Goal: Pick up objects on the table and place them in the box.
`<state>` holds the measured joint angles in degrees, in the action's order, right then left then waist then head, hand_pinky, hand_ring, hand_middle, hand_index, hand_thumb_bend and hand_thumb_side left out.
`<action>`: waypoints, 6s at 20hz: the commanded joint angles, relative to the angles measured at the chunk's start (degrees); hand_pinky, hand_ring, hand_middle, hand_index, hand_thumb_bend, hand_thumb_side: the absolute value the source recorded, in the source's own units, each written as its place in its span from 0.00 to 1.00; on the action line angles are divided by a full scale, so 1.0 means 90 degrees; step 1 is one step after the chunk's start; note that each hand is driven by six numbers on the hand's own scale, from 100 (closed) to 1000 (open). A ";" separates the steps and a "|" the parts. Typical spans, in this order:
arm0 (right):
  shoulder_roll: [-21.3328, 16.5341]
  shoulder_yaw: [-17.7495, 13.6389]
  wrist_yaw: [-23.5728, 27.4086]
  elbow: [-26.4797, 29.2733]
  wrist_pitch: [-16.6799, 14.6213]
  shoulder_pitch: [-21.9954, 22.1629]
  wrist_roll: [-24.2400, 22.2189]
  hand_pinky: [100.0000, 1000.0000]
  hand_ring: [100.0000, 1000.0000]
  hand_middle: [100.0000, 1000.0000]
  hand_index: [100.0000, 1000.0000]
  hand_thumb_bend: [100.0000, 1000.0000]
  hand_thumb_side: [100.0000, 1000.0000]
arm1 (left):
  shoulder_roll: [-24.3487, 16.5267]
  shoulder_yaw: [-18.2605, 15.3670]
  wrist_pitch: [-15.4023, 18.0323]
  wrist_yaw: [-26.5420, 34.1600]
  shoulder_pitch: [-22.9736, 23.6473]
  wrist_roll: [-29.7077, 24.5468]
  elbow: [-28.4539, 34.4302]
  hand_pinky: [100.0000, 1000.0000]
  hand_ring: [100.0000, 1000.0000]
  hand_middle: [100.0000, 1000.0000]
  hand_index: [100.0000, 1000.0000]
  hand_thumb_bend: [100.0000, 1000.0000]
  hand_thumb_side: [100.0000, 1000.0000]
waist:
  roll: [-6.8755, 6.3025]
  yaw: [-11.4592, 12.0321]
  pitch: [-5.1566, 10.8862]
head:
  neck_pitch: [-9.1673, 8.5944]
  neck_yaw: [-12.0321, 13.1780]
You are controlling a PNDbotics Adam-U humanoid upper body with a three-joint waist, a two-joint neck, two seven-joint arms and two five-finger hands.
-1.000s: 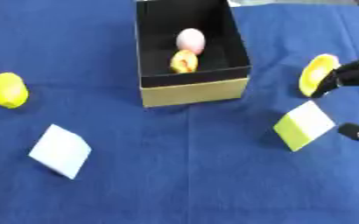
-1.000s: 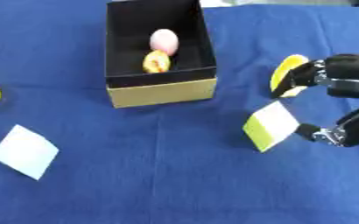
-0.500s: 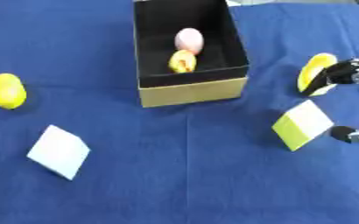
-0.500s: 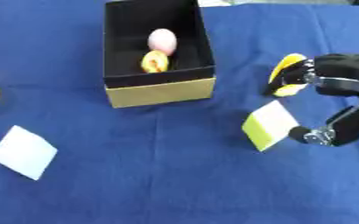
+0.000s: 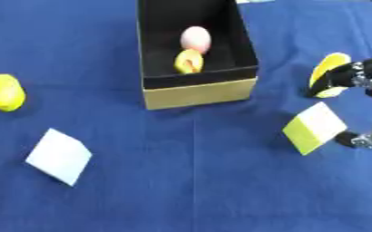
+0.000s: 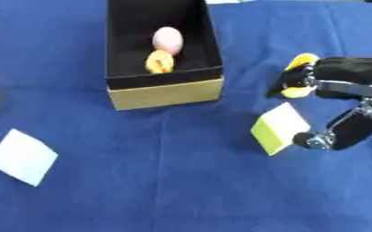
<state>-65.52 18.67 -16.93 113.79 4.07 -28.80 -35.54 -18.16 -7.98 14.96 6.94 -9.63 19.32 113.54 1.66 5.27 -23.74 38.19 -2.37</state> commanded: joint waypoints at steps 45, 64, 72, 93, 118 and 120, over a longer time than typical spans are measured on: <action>0.0008 -0.0745 0.0465 0.0089 0.0502 -0.0641 0.0732 0.80 0.68 0.48 0.56 0.29 0.00 | -0.0184 0.0030 0.0029 -0.0002 -0.0097 -0.0006 0.0116 0.71 0.54 0.49 0.76 0.19 0.52 | 0.0126 0.0162 0.0121 | -0.0106 -0.0169; 0.1740 -0.0252 -0.0634 -0.1818 0.0821 -0.3557 -0.0041 0.81 0.73 0.54 0.63 0.27 0.00 | -0.0412 0.0130 0.0071 0.0017 -0.0278 -0.0150 0.0116 0.71 0.54 0.49 0.75 0.19 0.52 | 0.0641 0.1080 -0.0059 | -0.0415 -0.0710; 0.2219 -0.0087 -0.1146 -0.2880 0.0444 -0.4027 0.0176 0.81 0.74 0.57 0.66 0.27 0.00 | -0.0362 0.0147 0.0079 0.0017 -0.0347 -0.0164 0.0116 0.71 0.53 0.49 0.75 0.18 0.52 | 0.0689 0.1238 -0.0177 | -0.0460 -0.0776; 0.2260 -0.0002 -0.1576 -0.3028 -0.0188 -0.3623 -0.0356 0.88 0.89 0.80 0.88 0.39 0.00 | -0.0339 0.0123 0.0067 0.0051 -0.0307 -0.0156 0.0116 0.71 0.54 0.49 0.75 0.19 0.51 | 0.0574 0.1210 -0.0013 | -0.0320 -0.0786; -0.0021 -0.1030 -0.0423 -0.0975 0.0284 -0.0777 0.0136 0.88 0.88 0.78 0.85 0.38 0.00 | -0.0294 -0.0026 0.0087 -0.0074 -0.0074 0.0071 0.0116 0.71 0.54 0.49 0.75 0.20 0.49 | 0.0117 0.0436 0.0211 | -0.0031 -0.0237; -0.0067 -0.1134 -0.0535 -0.0972 0.0330 -0.0451 0.0226 0.88 0.88 0.78 0.86 0.38 0.00 | -0.0278 -0.0017 0.0083 -0.0065 -0.0078 0.0066 0.0116 0.71 0.54 0.49 0.75 0.20 0.49 | 0.0107 0.0465 0.0204 | -0.0051 -0.0257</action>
<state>-63.45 10.04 -21.34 104.19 6.70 -32.47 -34.14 -20.10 -7.75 15.60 6.53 -10.12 19.79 113.55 2.64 9.50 -23.17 38.12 -4.64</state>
